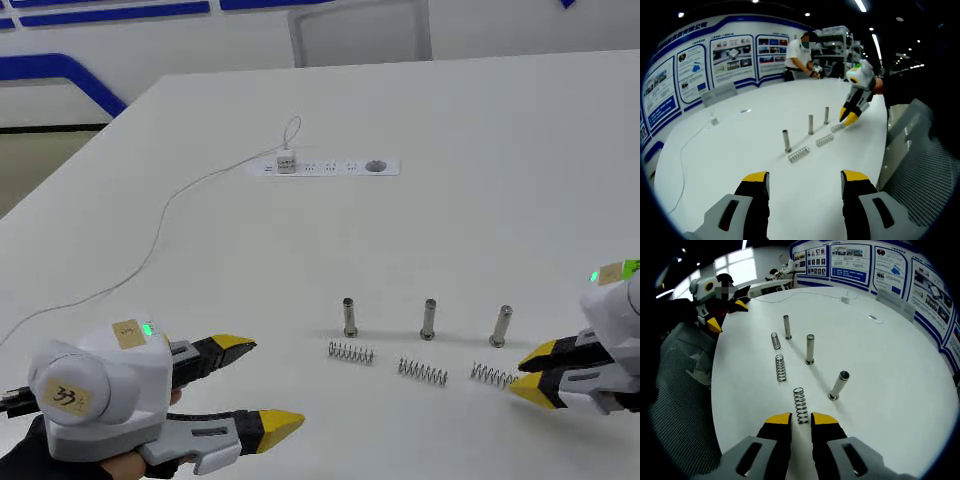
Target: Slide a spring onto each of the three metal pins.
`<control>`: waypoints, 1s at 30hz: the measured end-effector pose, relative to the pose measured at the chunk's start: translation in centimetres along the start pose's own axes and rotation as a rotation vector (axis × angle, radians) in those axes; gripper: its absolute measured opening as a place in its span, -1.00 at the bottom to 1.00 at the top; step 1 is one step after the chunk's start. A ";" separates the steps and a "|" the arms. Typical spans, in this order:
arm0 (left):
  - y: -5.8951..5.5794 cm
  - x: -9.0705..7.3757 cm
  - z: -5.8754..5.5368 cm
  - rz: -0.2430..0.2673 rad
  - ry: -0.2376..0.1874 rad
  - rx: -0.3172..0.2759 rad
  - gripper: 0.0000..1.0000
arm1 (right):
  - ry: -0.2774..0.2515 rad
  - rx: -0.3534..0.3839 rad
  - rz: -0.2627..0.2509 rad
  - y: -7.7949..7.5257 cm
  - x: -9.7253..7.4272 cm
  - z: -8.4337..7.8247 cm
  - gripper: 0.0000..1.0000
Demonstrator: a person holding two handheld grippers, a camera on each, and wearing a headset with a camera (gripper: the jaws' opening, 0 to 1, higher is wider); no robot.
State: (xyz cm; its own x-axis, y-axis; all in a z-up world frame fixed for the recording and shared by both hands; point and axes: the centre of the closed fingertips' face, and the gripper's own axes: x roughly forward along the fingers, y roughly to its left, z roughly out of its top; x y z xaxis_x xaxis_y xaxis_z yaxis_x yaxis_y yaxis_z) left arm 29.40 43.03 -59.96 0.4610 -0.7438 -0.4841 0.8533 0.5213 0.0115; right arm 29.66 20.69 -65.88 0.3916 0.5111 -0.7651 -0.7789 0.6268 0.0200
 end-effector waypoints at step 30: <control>-2.9 1.1 1.0 -0.125 0.027 0.097 0.16 | 0.066 -0.065 0.031 -0.2 -0.3 -0.6 -0.78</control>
State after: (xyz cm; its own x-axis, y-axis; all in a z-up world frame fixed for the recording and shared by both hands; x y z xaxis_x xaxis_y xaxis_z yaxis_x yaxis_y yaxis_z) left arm 27.71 40.31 -59.63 0.3439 -0.7884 -0.5100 0.9239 0.3812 0.0336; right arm 29.40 20.05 -66.02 0.3352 0.4885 -0.8056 -0.8212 0.5707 0.0044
